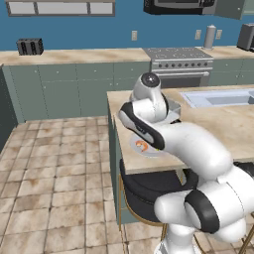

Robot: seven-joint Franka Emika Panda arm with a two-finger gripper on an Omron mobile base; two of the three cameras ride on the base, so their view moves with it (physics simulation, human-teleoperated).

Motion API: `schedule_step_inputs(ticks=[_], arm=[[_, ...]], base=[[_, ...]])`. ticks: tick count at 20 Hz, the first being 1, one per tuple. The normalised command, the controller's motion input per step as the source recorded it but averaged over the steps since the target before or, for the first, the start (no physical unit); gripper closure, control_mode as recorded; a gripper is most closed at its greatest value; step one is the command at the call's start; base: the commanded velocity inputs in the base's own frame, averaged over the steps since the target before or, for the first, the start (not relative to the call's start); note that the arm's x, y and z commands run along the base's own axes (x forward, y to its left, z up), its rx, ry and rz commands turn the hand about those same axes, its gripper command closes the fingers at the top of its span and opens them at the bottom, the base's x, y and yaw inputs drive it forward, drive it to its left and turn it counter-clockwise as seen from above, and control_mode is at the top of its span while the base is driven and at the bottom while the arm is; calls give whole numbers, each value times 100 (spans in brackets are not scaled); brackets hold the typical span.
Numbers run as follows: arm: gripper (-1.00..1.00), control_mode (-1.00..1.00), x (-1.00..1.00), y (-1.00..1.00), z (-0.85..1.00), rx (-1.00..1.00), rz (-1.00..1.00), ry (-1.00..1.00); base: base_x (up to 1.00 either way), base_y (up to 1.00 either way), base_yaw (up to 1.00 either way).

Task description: Retrieve the tupperware and aluminum foil from the cabinet and place them on the dining counter near the plate with corn and shrimp to prepare for storing leftovers.

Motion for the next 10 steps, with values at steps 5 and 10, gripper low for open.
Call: schedule_step_inputs(ticks=[5, 10], arm=[[100, -100, 92, 3, -35, 13, 0, 0], [100, -100, 83, 6, -29, 11, 0, 0]], base=[[0, 0, 0], [0, 0, 0]])
